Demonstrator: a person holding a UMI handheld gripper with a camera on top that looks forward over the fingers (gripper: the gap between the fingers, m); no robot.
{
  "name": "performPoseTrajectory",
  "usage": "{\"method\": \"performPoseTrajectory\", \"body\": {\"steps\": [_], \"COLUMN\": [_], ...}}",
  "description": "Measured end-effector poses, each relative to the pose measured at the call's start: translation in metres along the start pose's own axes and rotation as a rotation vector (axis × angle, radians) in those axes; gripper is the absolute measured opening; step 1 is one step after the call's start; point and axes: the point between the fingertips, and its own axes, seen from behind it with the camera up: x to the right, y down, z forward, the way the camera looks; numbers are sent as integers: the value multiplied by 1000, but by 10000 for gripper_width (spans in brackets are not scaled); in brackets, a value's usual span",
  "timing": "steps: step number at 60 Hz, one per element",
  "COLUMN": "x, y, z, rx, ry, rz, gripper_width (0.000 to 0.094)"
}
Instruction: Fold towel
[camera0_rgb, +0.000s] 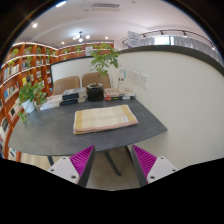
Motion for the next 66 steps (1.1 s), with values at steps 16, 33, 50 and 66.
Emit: {"method": "performPoseTrajectory", "body": {"steps": [16,33,50,66], "x": [-110,-195,-217,-194], "y": [0,-37,-35,-36], "z": [111,237,293,299], "rx": [-83,-123,-165,-156], "ry": [-159,-244,-219,-136], "rz": [-104,-207,-266,-326], "gripper_width": [727,725,505,34]}}
